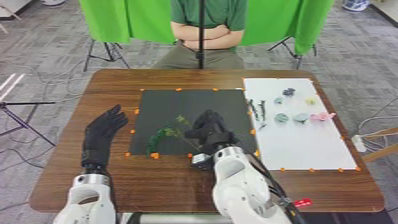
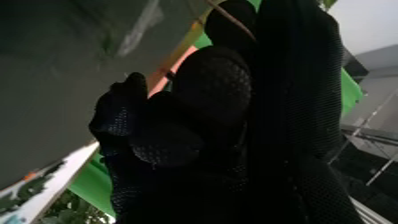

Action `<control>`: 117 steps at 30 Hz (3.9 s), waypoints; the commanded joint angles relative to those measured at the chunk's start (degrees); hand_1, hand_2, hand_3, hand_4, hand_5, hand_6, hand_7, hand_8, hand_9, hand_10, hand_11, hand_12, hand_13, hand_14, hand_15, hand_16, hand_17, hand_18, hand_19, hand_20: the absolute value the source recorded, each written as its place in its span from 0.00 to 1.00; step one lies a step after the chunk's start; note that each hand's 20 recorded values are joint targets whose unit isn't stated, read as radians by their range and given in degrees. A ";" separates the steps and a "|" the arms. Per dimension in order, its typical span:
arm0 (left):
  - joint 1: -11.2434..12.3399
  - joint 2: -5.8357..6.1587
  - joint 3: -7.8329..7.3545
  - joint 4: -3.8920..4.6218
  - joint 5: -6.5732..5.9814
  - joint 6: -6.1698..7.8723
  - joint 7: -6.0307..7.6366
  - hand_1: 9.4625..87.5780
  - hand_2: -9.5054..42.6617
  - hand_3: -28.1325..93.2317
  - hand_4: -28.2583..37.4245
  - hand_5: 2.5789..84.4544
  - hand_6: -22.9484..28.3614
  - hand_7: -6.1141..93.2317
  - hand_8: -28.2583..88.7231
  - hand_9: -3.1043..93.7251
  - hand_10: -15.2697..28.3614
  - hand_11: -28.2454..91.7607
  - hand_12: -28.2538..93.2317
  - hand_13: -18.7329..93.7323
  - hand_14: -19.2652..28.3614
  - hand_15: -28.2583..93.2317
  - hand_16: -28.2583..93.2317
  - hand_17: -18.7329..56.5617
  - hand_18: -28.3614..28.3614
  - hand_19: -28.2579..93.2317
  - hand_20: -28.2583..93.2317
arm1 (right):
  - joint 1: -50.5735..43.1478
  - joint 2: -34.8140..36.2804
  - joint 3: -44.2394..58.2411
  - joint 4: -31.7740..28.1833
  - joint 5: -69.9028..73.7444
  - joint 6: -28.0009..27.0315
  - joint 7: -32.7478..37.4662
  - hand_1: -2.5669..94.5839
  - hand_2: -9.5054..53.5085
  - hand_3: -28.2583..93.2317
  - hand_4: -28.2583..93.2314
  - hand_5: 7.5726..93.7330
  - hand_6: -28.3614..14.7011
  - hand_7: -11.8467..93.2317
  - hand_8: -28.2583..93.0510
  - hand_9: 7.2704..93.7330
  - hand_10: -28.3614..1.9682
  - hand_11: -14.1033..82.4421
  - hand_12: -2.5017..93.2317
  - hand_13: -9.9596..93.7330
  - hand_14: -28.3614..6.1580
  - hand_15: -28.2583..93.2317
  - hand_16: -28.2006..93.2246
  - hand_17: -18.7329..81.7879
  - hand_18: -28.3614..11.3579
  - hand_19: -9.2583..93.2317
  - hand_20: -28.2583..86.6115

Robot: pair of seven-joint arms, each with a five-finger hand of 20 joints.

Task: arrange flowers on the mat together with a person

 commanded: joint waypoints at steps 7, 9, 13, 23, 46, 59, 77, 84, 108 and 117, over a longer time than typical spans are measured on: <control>0.00 -0.34 0.51 0.61 0.55 -0.56 -0.94 0.21 0.32 0.73 0.14 0.51 0.57 0.18 0.19 0.45 0.69 0.39 0.31 0.47 0.80 0.40 0.24 0.32 0.72 0.33 0.38 | 1.59 -2.14 -1.76 3.58 -0.87 2.26 0.09 0.90 0.00 0.00 0.61 0.90 0.70 0.40 0.33 0.98 0.64 0.61 0.34 0.82 0.46 0.85 0.59 0.53 0.12 0.86 0.76; -0.06 -0.38 0.61 0.62 0.67 -0.71 -1.02 0.21 0.32 0.73 0.15 0.51 0.57 0.18 0.19 0.45 0.69 0.39 0.31 0.47 0.80 0.40 0.24 0.32 0.73 0.33 0.38 | 1.63 -2.27 -1.73 3.90 -0.74 2.13 -0.35 0.90 0.00 0.00 0.61 0.89 0.71 0.40 0.33 0.98 0.65 0.60 0.34 0.82 0.46 0.85 0.59 0.53 0.12 0.86 0.76; -0.18 -0.18 0.89 0.66 0.61 -0.85 -1.01 0.21 0.32 0.73 0.15 0.51 0.57 0.18 0.18 0.45 0.70 0.39 0.31 0.47 0.80 0.40 0.24 0.32 0.73 0.33 0.38 | 1.60 -2.39 -1.62 4.41 -0.55 2.49 -1.00 0.87 0.00 0.00 0.60 0.87 0.72 0.39 0.33 0.98 0.65 0.60 0.33 0.82 0.46 0.84 0.59 0.53 0.12 0.86 0.76; -0.10 -0.34 0.92 0.62 0.66 -1.27 -1.25 0.22 0.30 0.73 0.17 0.51 0.56 0.19 0.19 0.45 0.68 0.40 0.31 0.47 0.79 0.40 0.24 0.32 0.72 0.33 0.38 | 1.40 -2.46 -0.93 4.85 0.33 1.99 -2.15 0.84 0.00 0.00 0.56 0.85 0.70 0.37 0.32 0.97 0.64 0.59 0.33 0.81 0.46 0.83 0.58 0.52 0.13 0.85 0.76; -0.60 -0.37 0.15 0.64 0.43 -2.58 -1.72 0.20 0.24 0.78 0.10 0.56 0.53 0.22 0.19 0.49 0.65 0.40 0.34 0.48 0.79 0.41 0.24 0.33 0.71 0.32 0.37 | -6.85 3.79 4.89 -6.90 -0.95 -10.80 2.20 0.33 0.24 0.85 0.33 0.88 0.62 0.26 0.27 0.98 0.57 0.60 0.33 0.82 0.40 0.86 0.58 0.53 0.07 0.88 0.77; -0.45 -0.49 0.20 0.65 0.27 -2.32 -1.59 0.20 0.23 0.79 0.08 0.56 0.51 0.23 0.20 0.50 0.65 0.40 0.35 0.49 0.78 0.41 0.24 0.33 0.71 0.32 0.37 | -6.44 3.86 2.86 -6.60 -0.37 -18.13 3.19 0.30 0.31 0.84 0.32 0.90 0.62 0.24 0.21 1.00 0.55 0.63 0.34 0.84 0.39 0.87 0.60 0.53 0.05 0.90 0.77; -0.49 -0.87 0.11 0.86 0.16 -3.07 -1.82 0.19 0.20 0.81 0.06 0.57 0.50 0.24 0.19 0.51 0.63 0.40 0.36 0.50 0.77 0.41 0.25 0.33 0.71 0.32 0.37 | -8.20 3.41 14.17 -17.19 8.87 -24.26 3.49 0.28 0.27 0.83 0.30 0.93 0.63 0.27 0.16 1.00 0.55 0.65 0.34 0.84 0.39 0.87 0.60 0.54 0.03 0.91 0.77; -0.17 -0.65 0.67 0.92 0.29 -5.03 -1.26 0.19 0.20 0.81 0.06 0.57 0.52 0.23 0.19 0.50 0.65 0.39 0.35 0.49 0.78 0.41 0.24 0.33 0.71 0.31 0.37 | -15.49 8.36 30.76 -15.44 35.32 -19.07 -21.83 0.26 0.30 0.79 0.20 0.80 0.62 0.26 0.17 0.91 0.47 0.46 0.29 0.78 0.37 0.72 0.55 0.47 0.12 0.75 0.73; 2.13 -0.66 -0.08 0.60 0.65 -8.50 4.42 0.19 0.17 0.81 0.09 0.56 0.53 0.20 0.19 0.49 0.66 0.38 0.34 0.48 0.78 0.38 0.24 0.34 0.71 0.30 0.37 | -19.79 1.22 35.32 -9.21 61.73 -8.29 -33.84 0.04 0.23 0.86 0.10 0.25 0.57 0.15 0.18 0.28 0.47 0.16 0.12 0.30 0.53 0.24 0.34 0.31 0.45 0.10 0.42; 0.72 -3.07 -1.08 1.21 3.63 -8.14 5.30 0.19 0.17 0.80 0.09 0.56 0.52 0.20 0.19 0.49 0.66 0.38 0.34 0.48 0.78 0.38 0.24 0.34 0.71 0.30 0.37 | -18.39 -0.43 34.98 -8.32 61.47 -10.02 -33.99 0.04 0.24 0.86 0.10 0.28 0.57 0.16 0.18 0.32 0.47 0.17 0.12 0.33 0.51 0.26 0.34 0.32 0.41 0.11 0.43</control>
